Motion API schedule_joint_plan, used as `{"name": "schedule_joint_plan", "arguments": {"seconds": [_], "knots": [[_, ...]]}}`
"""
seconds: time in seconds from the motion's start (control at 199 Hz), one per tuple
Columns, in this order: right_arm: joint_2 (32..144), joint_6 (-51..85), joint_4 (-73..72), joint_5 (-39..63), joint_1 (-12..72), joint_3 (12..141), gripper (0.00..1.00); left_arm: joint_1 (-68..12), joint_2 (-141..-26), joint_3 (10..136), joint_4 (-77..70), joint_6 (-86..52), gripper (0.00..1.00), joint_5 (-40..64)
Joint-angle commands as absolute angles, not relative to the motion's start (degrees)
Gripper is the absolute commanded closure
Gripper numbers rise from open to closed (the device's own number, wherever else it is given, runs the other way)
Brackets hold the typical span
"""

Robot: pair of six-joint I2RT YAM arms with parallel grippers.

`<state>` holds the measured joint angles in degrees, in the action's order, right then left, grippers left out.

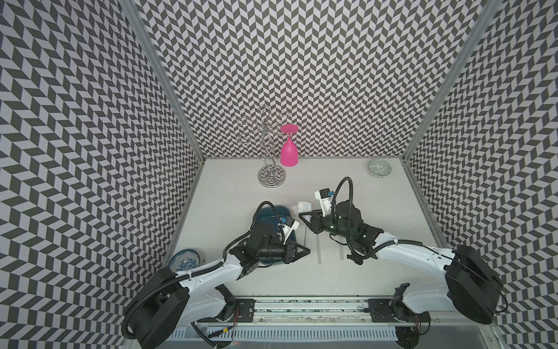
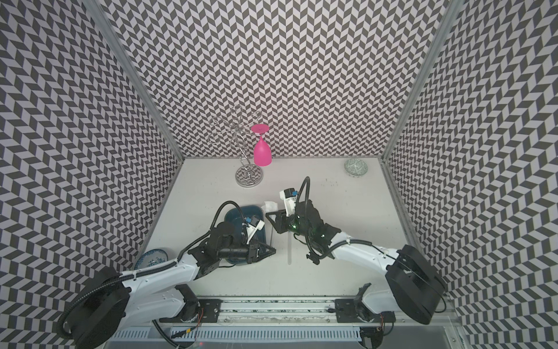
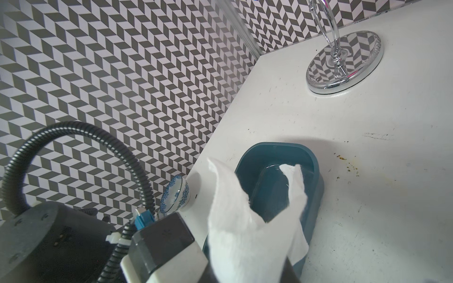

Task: Wipe the exteriors of test tubes
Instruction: Wipe the dirt from the test tube.

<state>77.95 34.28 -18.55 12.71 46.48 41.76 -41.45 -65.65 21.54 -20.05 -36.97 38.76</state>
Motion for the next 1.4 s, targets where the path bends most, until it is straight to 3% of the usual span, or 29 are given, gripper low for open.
{"name": "schedule_joint_plan", "arguments": {"seconds": [0.0,0.241,1.03,1.397], "knots": [[76.4,34.8,-12.9,16.3,49.6,40.6,0.76,-39.8,-65.4,23.2,-26.9,-38.3,0.85,33.1],[75.6,34.0,-8.8,11.9,49.5,44.4,0.69,-39.8,-65.1,23.1,-26.9,-38.4,0.85,33.1],[74.2,38.2,-3.3,6.4,49.5,44.8,0.62,-39.8,-65.3,22.8,-27.5,-38.7,0.85,33.0],[74.5,33.3,-2.8,11.4,49.5,47.0,0.61,-39.8,-65.1,22.4,-27.7,-38.7,0.85,33.0]]}}
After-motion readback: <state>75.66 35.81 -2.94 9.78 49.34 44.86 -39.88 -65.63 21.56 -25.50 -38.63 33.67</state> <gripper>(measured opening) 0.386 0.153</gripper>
